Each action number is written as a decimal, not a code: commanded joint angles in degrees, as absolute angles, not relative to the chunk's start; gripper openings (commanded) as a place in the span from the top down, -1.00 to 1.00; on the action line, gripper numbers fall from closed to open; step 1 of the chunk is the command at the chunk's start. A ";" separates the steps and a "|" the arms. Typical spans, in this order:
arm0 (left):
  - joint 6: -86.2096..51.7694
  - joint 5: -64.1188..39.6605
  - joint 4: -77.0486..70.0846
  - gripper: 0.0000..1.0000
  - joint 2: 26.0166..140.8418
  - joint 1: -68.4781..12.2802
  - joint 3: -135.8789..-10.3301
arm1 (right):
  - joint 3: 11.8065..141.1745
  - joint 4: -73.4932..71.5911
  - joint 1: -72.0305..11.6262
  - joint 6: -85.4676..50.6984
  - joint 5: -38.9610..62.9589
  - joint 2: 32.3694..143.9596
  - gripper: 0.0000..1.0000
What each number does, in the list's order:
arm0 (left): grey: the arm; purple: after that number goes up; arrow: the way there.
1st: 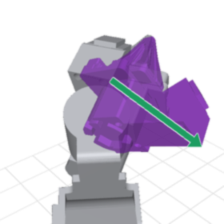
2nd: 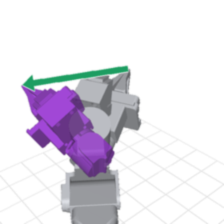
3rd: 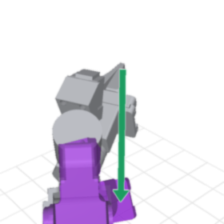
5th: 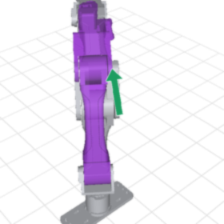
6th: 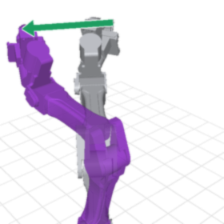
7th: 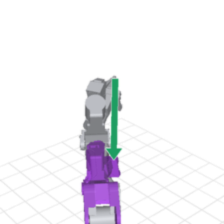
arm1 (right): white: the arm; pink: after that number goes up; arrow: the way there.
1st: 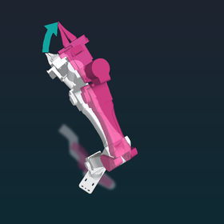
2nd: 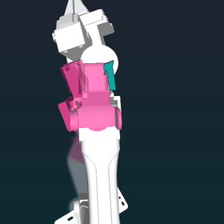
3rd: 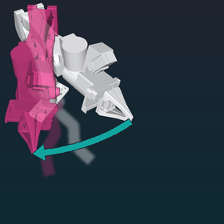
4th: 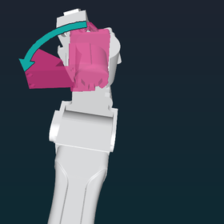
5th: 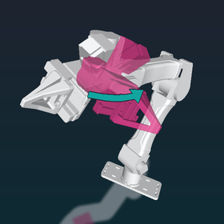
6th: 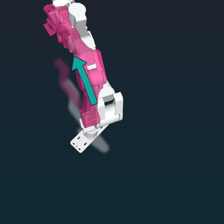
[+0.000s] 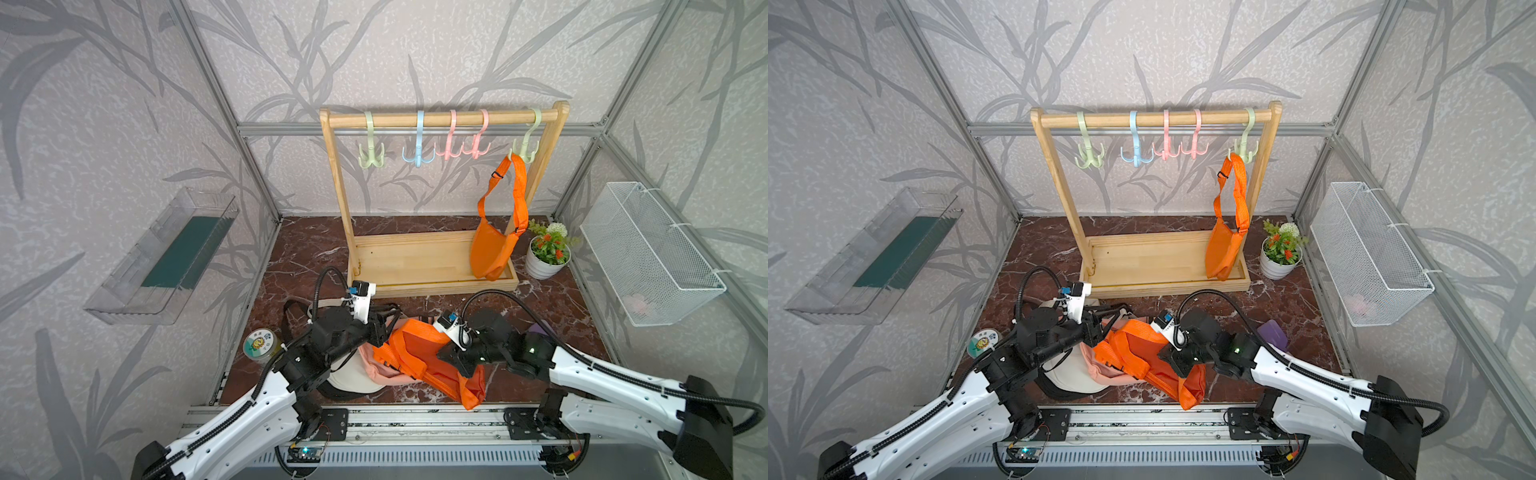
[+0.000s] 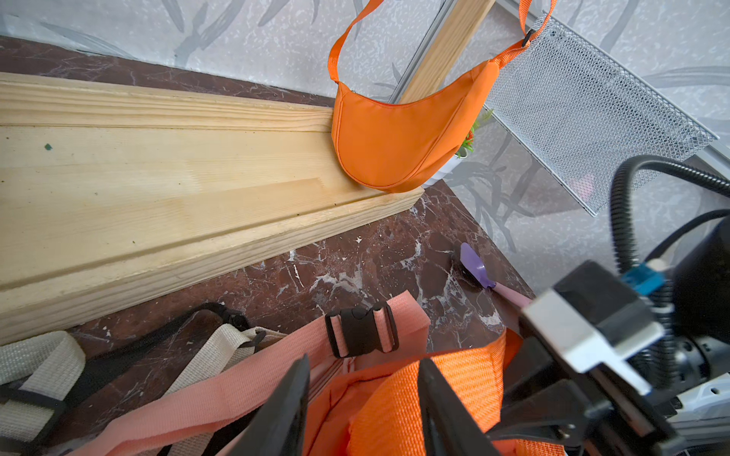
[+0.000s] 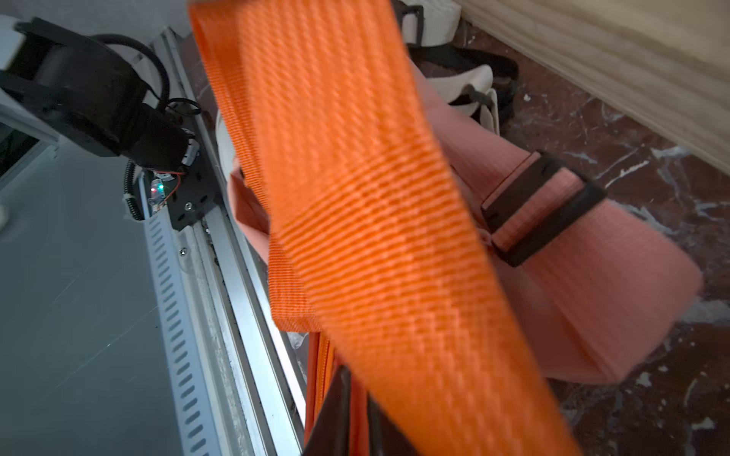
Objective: Take the bag off the hook
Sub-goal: Adjust the bag at the bag.
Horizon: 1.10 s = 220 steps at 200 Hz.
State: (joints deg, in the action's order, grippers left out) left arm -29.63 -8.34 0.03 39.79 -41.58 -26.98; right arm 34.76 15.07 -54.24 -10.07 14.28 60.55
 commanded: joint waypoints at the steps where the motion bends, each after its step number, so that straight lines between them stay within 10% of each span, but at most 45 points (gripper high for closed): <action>1: -30.79 -6.46 1.16 0.06 39.27 -41.71 -27.52 | 34.76 14.09 -54.28 -9.30 2.89 63.18 0.96; 134: -30.62 -6.62 0.51 0.06 40.61 -41.74 -26.81 | 29.89 9.84 -43.15 -10.08 8.58 60.63 0.87; 181: -29.91 -5.91 0.90 0.06 39.99 -41.67 -27.42 | 32.87 15.31 -43.15 -10.24 13.77 54.62 0.29; 220: -29.00 -5.44 0.18 0.05 40.93 -41.66 -28.46 | 33.37 18.31 -43.09 -12.87 17.53 48.37 0.18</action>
